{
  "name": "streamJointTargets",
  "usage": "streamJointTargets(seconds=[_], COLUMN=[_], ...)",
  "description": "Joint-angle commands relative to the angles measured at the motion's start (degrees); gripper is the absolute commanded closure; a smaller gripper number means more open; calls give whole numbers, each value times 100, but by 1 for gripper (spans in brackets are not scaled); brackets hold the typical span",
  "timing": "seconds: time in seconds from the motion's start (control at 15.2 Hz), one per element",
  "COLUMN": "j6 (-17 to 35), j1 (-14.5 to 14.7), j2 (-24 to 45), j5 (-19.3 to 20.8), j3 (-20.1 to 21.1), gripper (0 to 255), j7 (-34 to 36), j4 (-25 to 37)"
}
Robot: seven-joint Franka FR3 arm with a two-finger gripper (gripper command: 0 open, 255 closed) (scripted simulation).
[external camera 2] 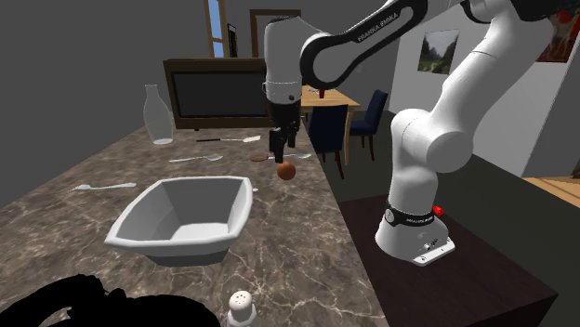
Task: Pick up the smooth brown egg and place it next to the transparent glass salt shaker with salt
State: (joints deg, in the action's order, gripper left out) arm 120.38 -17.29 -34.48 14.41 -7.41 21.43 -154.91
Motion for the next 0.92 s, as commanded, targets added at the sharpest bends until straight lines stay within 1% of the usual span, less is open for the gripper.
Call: streamJointTargets(seconds=[0.0,0.2,0.66,0.86], j6=[372,839,1545,1604], j1=[-228,-536,-652,-663], j2=[234,585,1048,1091], j5=[235,561,768,787], j3=[-57,-127,-230,-238], gripper=[0,0,0,0], j7=[192,475,564,573], j4=[-131,-247,-481,-496])
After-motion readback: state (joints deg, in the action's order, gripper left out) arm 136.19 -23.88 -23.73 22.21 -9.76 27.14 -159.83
